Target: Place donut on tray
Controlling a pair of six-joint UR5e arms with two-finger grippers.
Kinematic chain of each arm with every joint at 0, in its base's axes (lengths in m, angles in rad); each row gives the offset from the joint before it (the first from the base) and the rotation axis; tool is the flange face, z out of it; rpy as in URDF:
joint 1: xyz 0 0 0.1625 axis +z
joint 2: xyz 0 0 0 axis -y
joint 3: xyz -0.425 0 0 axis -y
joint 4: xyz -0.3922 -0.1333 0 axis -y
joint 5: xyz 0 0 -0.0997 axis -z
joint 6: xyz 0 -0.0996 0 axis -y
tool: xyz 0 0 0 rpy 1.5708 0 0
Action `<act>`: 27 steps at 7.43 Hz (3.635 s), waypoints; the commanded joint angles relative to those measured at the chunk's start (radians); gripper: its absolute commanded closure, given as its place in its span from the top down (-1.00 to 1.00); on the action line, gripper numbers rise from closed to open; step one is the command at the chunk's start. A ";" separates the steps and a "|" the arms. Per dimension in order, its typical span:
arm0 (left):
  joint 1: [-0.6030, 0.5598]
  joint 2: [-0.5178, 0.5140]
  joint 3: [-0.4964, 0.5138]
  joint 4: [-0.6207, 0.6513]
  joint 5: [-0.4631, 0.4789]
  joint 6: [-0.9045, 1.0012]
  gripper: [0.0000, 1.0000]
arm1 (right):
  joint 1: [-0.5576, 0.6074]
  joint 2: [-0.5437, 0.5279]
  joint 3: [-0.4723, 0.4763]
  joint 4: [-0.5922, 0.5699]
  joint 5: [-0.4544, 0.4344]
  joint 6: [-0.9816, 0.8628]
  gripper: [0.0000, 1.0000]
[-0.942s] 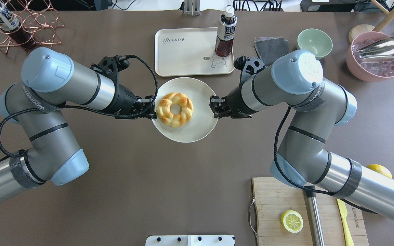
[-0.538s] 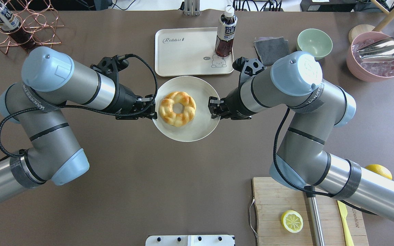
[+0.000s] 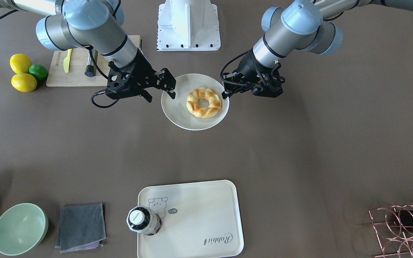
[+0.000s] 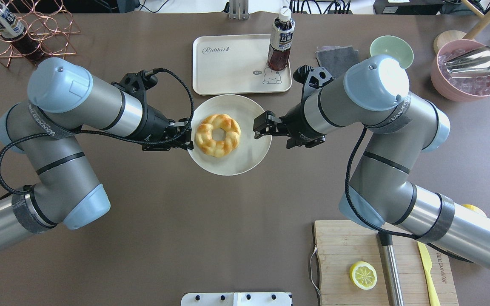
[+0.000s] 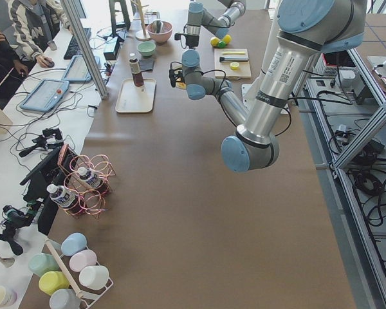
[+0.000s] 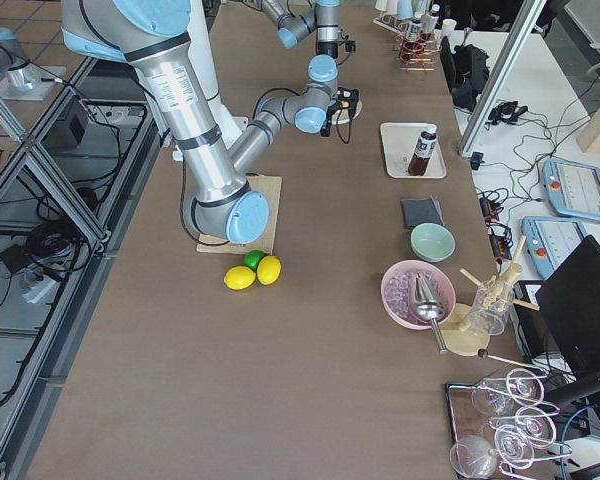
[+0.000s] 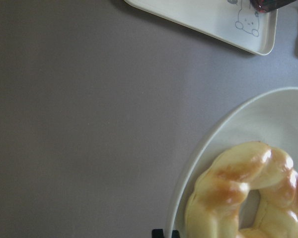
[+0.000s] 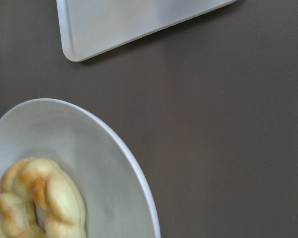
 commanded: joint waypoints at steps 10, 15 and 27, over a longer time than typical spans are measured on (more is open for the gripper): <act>-0.357 0.058 0.012 0.099 -0.234 0.072 -1.00 | 0.478 -0.322 0.072 -0.202 0.249 -0.545 1.00; -0.289 -0.045 0.046 0.257 -0.216 0.071 -1.00 | 0.644 -0.523 0.101 -0.410 0.285 -0.928 1.00; -0.206 -0.457 0.794 -0.082 0.019 -0.233 -1.00 | 0.709 -0.645 0.108 -0.440 0.312 -1.148 1.00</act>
